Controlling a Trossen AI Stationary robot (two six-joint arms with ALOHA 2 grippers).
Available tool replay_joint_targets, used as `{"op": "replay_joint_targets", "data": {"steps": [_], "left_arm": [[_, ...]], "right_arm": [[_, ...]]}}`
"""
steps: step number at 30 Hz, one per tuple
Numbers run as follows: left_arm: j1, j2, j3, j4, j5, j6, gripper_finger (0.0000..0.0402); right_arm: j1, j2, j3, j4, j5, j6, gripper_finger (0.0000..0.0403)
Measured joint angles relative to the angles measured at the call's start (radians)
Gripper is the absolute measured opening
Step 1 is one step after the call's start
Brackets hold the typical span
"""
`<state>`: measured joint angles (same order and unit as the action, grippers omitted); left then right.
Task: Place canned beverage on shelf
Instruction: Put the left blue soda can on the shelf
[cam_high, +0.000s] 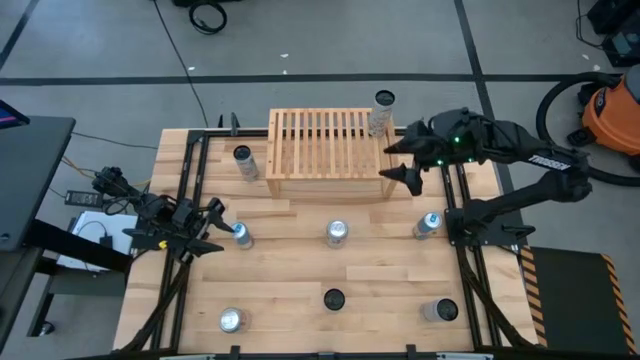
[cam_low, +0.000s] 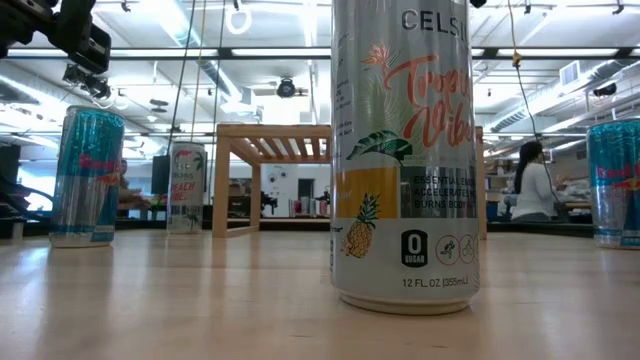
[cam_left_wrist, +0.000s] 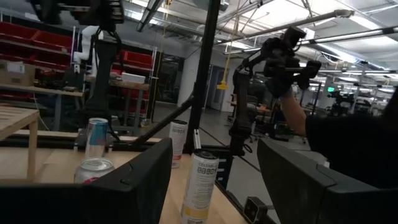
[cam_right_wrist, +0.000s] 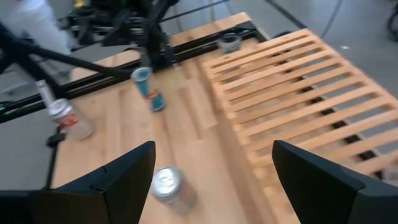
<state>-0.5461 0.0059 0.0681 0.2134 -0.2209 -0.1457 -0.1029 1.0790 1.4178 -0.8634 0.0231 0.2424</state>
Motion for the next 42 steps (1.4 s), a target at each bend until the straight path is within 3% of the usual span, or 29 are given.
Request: {"op": "replay_joint_targets", "data": {"steps": [5,17,26,42], "left_arm": [[0.0,0.0,0.0,0.0,-0.028,0.001,0.0243],[0.0,0.0,0.0,0.009,-0.29,0.003,0.0243],[0.0,0.0,0.0,0.005,-0.247,0.136,0.0243],[0.0,0.0,0.0,-0.003,-0.246,0.142,0.0243]], "right_arm": [[0.099,0.005,0.0,0.007,0.066,0.032,0.0332],[0.257,0.124,0.0,0.155,0.306,0.1,0.0332],[0.314,0.23,0.0,0.27,0.358,0.155,0.0332],[0.363,0.245,0.0,0.331,0.38,0.159,0.0332]]}}
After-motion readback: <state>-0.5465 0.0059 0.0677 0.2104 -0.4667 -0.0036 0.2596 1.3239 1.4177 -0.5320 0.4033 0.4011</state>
